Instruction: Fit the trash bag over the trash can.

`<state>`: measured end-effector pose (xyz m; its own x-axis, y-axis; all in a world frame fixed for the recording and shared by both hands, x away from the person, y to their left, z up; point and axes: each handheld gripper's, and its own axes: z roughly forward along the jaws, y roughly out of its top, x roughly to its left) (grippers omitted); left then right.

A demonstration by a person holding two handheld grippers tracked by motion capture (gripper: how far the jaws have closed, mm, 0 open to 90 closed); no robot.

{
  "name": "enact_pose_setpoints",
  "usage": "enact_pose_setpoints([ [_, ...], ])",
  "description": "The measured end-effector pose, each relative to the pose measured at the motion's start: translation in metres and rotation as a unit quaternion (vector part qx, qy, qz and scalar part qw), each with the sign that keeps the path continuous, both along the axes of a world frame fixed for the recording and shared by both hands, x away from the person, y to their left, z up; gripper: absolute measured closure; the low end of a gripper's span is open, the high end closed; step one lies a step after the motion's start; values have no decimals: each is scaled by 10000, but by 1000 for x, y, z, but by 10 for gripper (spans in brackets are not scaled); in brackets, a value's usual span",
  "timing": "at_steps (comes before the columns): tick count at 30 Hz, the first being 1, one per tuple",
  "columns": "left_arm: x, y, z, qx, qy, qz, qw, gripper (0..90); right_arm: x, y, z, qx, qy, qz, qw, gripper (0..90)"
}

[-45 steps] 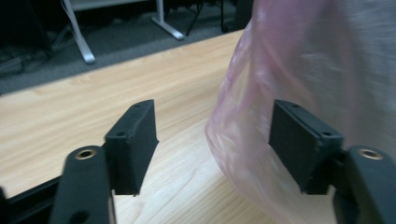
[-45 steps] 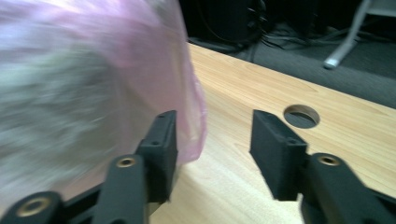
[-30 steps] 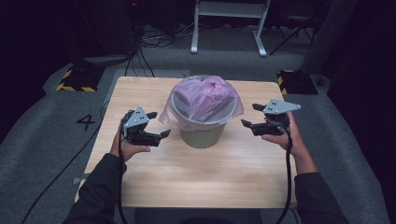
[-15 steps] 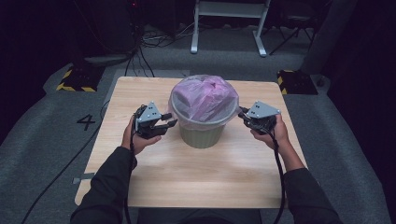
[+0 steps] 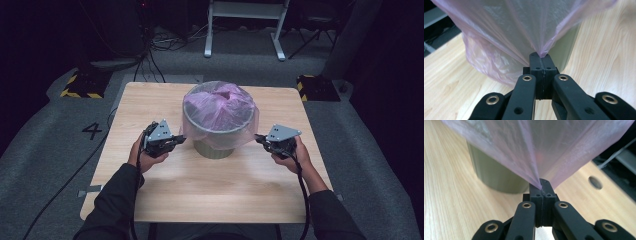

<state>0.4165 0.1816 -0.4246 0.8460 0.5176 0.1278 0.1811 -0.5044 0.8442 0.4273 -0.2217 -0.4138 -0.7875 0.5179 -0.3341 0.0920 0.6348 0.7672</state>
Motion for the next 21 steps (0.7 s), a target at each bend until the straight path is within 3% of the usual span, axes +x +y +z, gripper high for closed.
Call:
enact_pose_setpoints([
  [3,1,-3,-12,298,131,-7,9995,900,5,0,-12,-88,234,-46,9997,900],
  [4,3,-3,-18,334,209,-10,9992,900,10,0,-20,-111,414,-111,9990,900],
  [6,3,-3,-22,360,234,49,9991,900,11,-1,-22,-106,470,-136,9987,900],
  [8,7,-2,-31,525,282,145,9981,900,21,-3,-33,-29,778,-238,9967,900],
  [16,14,-1,-48,390,509,353,9973,900,43,-8,-51,98,1238,-481,9911,899],
  [21,17,-3,-53,494,543,378,9966,900,50,-6,-59,76,1377,-529,9890,897],
])
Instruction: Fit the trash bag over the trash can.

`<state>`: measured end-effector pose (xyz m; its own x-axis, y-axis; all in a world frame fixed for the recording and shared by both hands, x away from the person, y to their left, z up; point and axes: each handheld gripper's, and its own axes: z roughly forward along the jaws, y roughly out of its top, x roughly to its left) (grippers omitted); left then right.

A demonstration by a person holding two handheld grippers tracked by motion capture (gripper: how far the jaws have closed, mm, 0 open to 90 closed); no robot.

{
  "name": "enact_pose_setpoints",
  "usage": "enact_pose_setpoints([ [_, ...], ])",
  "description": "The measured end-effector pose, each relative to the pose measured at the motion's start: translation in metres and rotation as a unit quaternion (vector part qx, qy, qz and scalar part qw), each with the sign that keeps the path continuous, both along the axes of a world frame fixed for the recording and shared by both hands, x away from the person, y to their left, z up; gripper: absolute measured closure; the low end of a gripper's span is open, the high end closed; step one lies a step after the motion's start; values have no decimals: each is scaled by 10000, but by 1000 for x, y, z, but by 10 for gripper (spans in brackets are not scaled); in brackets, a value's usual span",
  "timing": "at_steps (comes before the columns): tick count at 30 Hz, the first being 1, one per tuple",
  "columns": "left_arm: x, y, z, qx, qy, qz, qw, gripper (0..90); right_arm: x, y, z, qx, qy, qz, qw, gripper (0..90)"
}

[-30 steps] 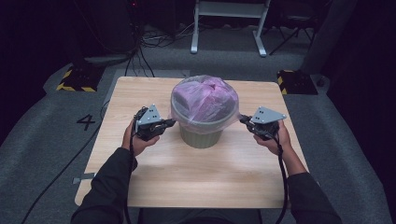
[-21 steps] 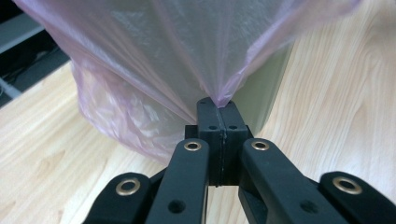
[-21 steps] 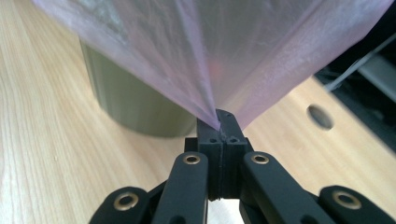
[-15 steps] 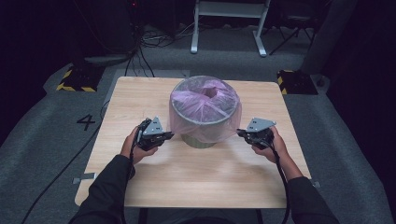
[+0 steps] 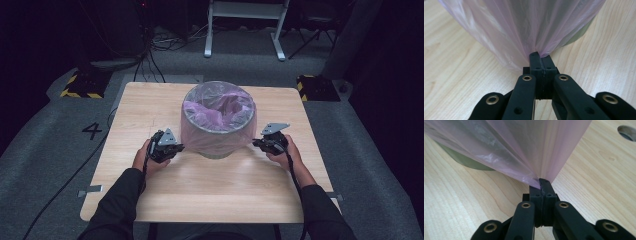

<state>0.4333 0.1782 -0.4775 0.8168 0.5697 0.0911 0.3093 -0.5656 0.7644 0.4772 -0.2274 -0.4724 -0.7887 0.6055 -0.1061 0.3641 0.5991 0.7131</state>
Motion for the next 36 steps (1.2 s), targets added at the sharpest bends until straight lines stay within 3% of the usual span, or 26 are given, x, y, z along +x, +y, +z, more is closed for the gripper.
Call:
enact_pose_setpoints([
  [2,3,-2,-5,217,16,32,9998,900,1,1,-2,-17,33,-26,10000,896],
  [4,5,0,-7,105,66,63,9999,900,3,1,-4,112,152,-69,9998,896],
  [11,6,-1,-10,6,71,185,9998,880,7,2,-11,222,349,-194,9990,874],
  [13,5,-1,-11,23,31,373,9993,736,7,0,-12,330,361,-224,9986,840],
  [15,3,2,-8,-136,-16,530,9985,592,4,-4,-11,453,286,-184,9984,798],
  [18,-1,5,-4,-176,-73,750,9970,302,2,-9,-13,633,334,-147,9973,736],
  [19,-3,6,-2,-241,-56,829,9963,302,0,-11,-13,618,366,-126,9973,676],
  [20,-6,8,0,-332,-24,869,9957,211,-1,-14,-14,666,451,-100,9967,623],
  [21,-9,10,1,-403,-18,891,9952,189,-3,-18,-13,707,439,-88,9965,597],
  [23,-17,16,5,-550,70,960,9938,164,-8,-26,-9,856,457,-81,9952,432],
  [24,-17,16,5,-550,70,960,9938,163,-8,-26,-9,856,457,-81,9952,432],
  [25,-24,19,8,-651,86,983,9930,163,-13,-33,-3,984,458,-95,9940,324],
  [26,-24,19,8,-651,86,983,9930,163,-13,-33,-3,984,458,-95,9940,324],
  [27,-32,22,10,-711,39,954,9929,161,-18,-37,1,1059,430,-83,9934,250],
  [30,-38,24,10,-769,110,863,9932,161,-23,-41,6,1080,404,-37,9933,208],
  [33,-48,24,7,-639,139,848,9943,161,-31,-45,11,1020,284,-78,9943,192],
  [36,-56,24,3,-545,197,791,9952,162,-38,-51,19,1236,132,-139,9921,192],
])
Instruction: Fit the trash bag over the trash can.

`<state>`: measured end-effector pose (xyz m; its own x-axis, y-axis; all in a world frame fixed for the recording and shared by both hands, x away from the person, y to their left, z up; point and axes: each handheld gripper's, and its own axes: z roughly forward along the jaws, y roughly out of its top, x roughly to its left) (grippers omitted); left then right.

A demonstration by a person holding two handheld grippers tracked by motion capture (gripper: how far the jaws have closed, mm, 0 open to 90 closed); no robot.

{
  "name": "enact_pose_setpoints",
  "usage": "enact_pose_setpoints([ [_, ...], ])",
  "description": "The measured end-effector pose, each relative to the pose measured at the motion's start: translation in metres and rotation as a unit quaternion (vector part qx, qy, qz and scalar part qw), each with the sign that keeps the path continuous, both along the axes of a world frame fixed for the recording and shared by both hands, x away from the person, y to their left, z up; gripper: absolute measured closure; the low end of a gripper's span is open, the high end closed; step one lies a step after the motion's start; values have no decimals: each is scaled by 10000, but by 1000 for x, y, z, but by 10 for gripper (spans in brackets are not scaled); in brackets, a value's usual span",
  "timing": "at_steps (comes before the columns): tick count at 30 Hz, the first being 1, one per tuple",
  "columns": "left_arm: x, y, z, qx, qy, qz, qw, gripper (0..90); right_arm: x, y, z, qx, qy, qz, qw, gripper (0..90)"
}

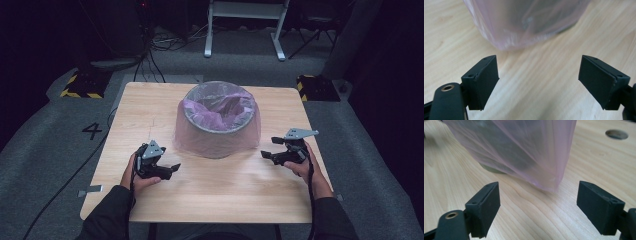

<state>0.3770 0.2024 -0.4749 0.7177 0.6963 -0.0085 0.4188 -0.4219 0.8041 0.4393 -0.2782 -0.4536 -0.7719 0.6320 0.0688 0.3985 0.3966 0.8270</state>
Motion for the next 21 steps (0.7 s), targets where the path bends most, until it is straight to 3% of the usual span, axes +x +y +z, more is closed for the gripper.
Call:
enact_pose_setpoints([
  [3,-8,0,-9,266,150,57,9995,176,-5,-1,10,21,-149,-43,9999,207],
  [6,-11,1,-12,363,182,39,9992,174,-10,3,20,-84,-348,-209,9991,222],
  [9,-15,2,-17,413,268,19,9988,166,-14,8,29,-25,-454,-260,9986,221],
  [12,-18,2,-20,562,207,119,9981,166,-15,9,33,32,-521,-273,9983,221],
  [21,-19,5,-27,637,357,200,9971,163,-21,21,58,144,-869,-247,9958,222],
])
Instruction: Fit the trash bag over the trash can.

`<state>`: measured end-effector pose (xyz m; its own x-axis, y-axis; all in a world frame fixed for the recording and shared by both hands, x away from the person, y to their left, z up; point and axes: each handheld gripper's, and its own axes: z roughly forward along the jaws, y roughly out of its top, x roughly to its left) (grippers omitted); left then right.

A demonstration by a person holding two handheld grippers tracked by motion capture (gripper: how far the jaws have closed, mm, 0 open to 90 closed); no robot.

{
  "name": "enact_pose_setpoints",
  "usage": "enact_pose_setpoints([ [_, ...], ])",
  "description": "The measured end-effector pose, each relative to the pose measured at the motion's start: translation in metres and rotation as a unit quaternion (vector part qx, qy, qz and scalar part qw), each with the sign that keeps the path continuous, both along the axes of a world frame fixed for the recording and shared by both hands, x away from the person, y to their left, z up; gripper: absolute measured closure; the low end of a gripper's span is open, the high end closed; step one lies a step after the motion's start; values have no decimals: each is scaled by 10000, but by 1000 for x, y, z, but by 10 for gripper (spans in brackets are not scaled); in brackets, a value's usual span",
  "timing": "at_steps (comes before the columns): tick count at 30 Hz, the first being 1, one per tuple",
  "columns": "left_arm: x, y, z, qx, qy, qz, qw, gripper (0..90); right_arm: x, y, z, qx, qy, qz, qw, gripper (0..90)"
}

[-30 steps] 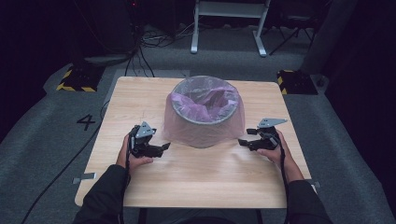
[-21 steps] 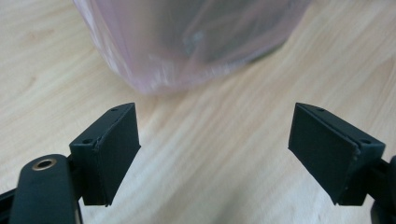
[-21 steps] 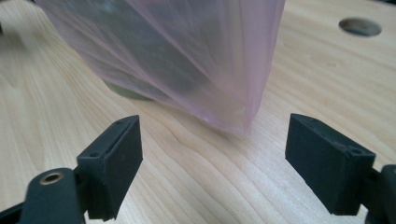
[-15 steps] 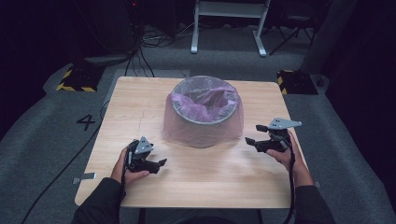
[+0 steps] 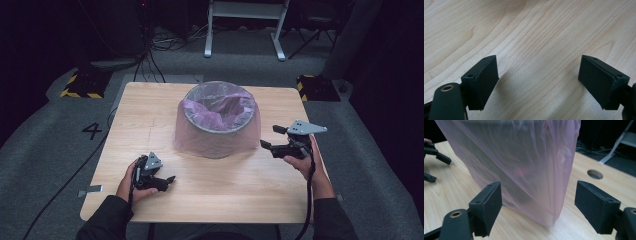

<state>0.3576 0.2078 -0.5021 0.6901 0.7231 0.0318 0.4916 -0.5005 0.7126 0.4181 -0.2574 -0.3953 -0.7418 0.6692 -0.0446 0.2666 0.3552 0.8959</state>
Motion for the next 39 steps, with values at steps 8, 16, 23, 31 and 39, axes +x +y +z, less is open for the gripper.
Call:
enact_pose_setpoints([
  [8,4,3,-1,-92,83,-2,9999,153,-2,5,23,-3,-238,-18,9997,222],
  [16,6,2,-2,-122,140,33,9998,140,2,17,40,-178,-395,-21,9991,215],
  [23,6,2,-2,-128,141,26,9998,140,3,26,51,-248,-496,63,9984,212],
  [31,6,2,-2,-145,159,29,9998,140,5,34,64,-313,-634,154,9974,212],
  [39,6,2,-2,-149,152,36,9998,140,8,41,72,-301,-673,194,9971,212],
])
